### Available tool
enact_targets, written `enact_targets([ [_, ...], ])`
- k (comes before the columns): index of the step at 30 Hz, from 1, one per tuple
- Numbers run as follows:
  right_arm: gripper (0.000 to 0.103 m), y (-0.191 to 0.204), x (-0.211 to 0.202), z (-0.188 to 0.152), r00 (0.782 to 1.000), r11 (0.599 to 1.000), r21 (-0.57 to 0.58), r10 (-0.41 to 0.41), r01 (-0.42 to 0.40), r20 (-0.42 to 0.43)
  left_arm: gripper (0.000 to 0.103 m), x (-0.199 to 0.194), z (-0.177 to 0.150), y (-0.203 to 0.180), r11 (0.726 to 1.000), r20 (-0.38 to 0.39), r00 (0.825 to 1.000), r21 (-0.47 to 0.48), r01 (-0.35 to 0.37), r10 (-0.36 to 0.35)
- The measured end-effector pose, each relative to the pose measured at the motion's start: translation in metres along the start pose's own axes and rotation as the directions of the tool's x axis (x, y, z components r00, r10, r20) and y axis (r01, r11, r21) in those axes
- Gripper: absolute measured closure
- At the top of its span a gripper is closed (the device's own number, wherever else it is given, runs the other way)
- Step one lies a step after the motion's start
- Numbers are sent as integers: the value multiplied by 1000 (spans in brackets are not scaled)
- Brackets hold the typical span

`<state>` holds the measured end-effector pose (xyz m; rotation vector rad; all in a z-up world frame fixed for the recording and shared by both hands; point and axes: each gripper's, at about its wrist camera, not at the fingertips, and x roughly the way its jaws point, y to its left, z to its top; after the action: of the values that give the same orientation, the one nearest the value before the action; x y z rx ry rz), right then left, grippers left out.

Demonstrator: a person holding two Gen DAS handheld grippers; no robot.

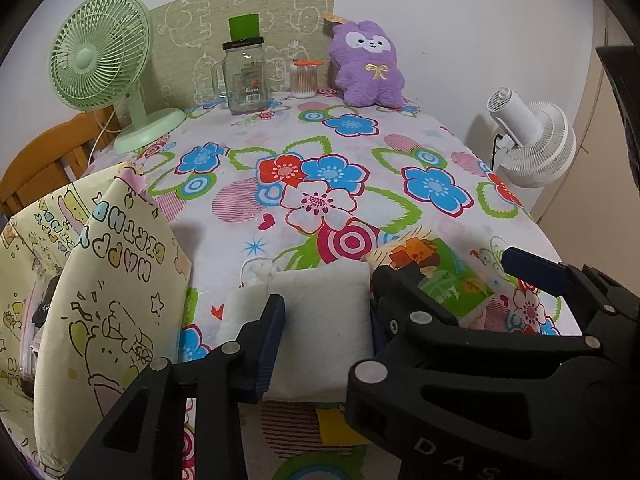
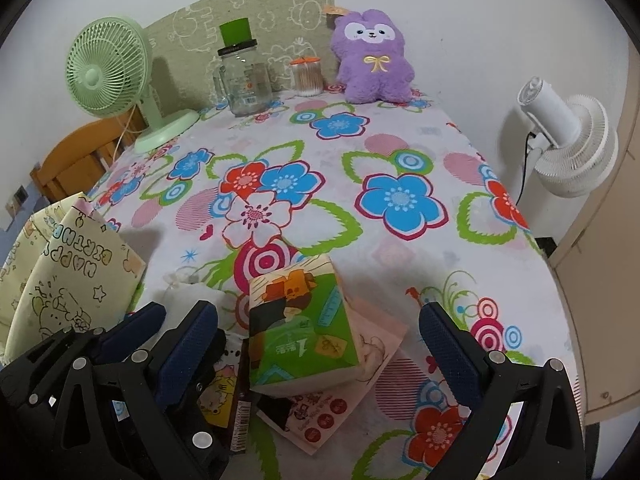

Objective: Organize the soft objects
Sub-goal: 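Grasp the white cloth with the left gripper while the right gripper grasps the green tissue pack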

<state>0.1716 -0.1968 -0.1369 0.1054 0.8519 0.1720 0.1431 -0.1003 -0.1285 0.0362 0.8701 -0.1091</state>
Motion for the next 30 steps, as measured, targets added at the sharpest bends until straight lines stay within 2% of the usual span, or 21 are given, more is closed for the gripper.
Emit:
enact_targets([
  [5,1,4,1,0,1000,1000,-7,24,-24,-7,65,-2,-1,1,1000,-6,1000,2,4,-4],
  [10,6,6,-2,-1,1000,999,-19,31,-31,-3,60,-3,-2,4,1000,-9,1000,4,18,-18],
  [18,8,7,-12,-1,1000,999,-30,27,-27,12,60,-8,-3,8,1000,-3,1000,0,27,-27],
  [25,9,1,-3,-2,1000,1000,-16,16,-17,-21,72,-4,-6,6,1000,-11,1000,12,12,-11],
  [30,19,-5,9,-5,998,999,26,21,-19,-62,75,0,-7,3,1000,-17,1000,28,-3,3],
])
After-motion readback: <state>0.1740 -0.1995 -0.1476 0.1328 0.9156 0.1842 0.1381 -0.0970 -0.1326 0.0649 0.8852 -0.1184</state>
